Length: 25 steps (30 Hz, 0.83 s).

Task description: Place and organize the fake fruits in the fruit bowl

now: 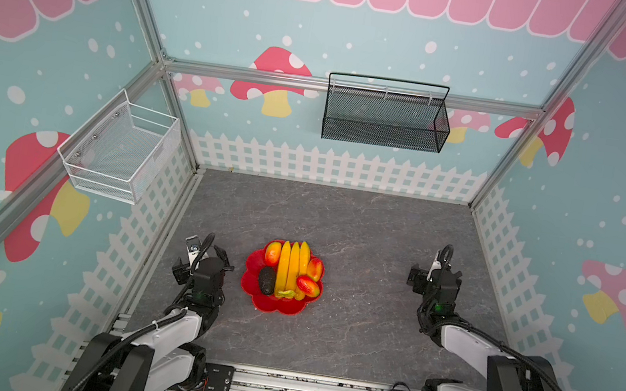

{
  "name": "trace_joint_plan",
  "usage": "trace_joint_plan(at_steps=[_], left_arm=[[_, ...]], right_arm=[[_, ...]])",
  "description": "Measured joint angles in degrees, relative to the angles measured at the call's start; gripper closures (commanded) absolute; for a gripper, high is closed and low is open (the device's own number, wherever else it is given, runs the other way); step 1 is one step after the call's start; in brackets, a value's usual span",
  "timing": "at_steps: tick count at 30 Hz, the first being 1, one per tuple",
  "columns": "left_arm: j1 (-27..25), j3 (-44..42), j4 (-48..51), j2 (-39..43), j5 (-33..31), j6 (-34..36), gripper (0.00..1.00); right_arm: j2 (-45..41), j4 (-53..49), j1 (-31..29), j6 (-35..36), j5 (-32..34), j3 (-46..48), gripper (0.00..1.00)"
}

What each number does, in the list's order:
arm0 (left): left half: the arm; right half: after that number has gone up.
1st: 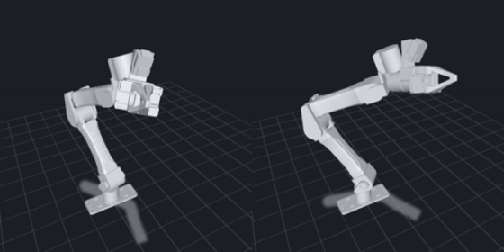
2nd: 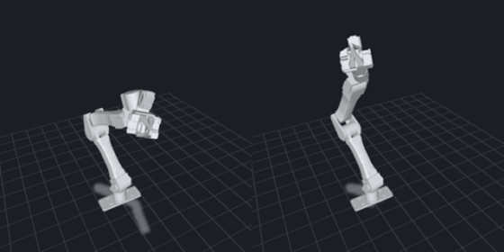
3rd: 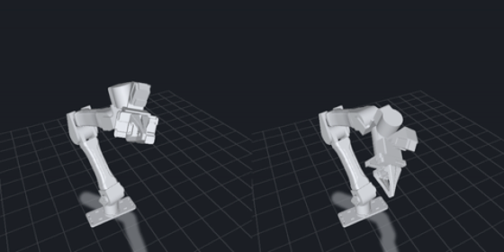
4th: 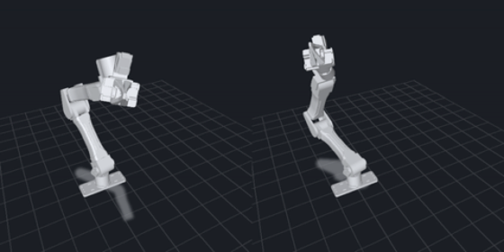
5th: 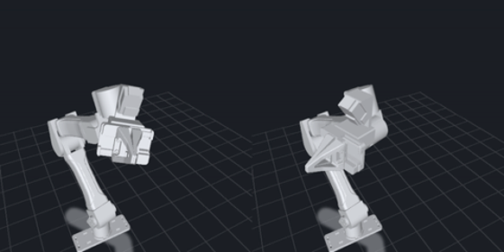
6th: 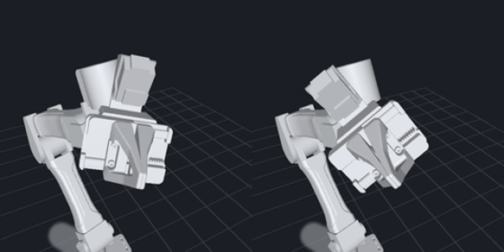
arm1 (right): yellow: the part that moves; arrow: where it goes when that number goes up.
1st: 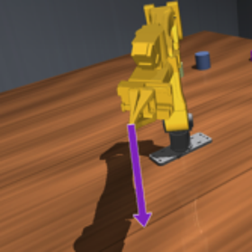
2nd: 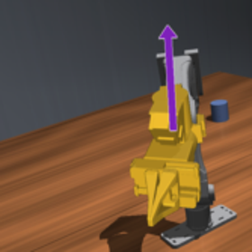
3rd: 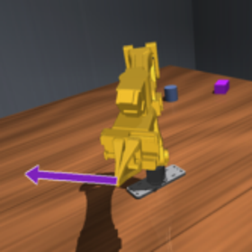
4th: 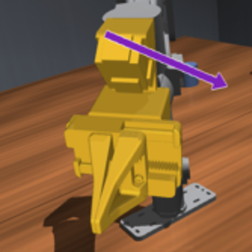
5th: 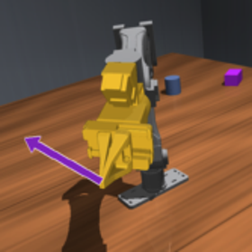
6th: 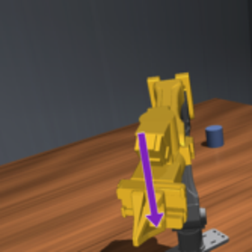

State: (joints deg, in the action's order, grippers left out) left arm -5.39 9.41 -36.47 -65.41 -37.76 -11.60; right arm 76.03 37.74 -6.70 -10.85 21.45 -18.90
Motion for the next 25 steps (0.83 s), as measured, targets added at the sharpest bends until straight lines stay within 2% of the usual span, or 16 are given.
trace_joint_plan(at_steps=[5, 9, 15, 25], left_arm=[[1.6, 2.3, -15.5, -14.1, 8.0, 2.5, 0.0], [1.9, 2.8, -25.7, -23.3, 13.5, 4.5, 0.0], [2.4, 4.9, -26.5, -22.8, 15.6, 4.6, 0.01], [2.0, 7.7, -23.7, -22.7, 15.9, 5.5, 0.01]], right_arm=[[4.0, 16.4, 2.4, 6.5, -4.2, 5.8, 0.02], [9.6, 27.6, 6.1, 8.8, -11.9, 6.6, 0.01], [11.1, 31.4, 8.0, 10.0, -19.7, 6.6, 0.02], [11.1, 32.8, 8.0, 10.4, -22.2, 6.6, 0.02]])
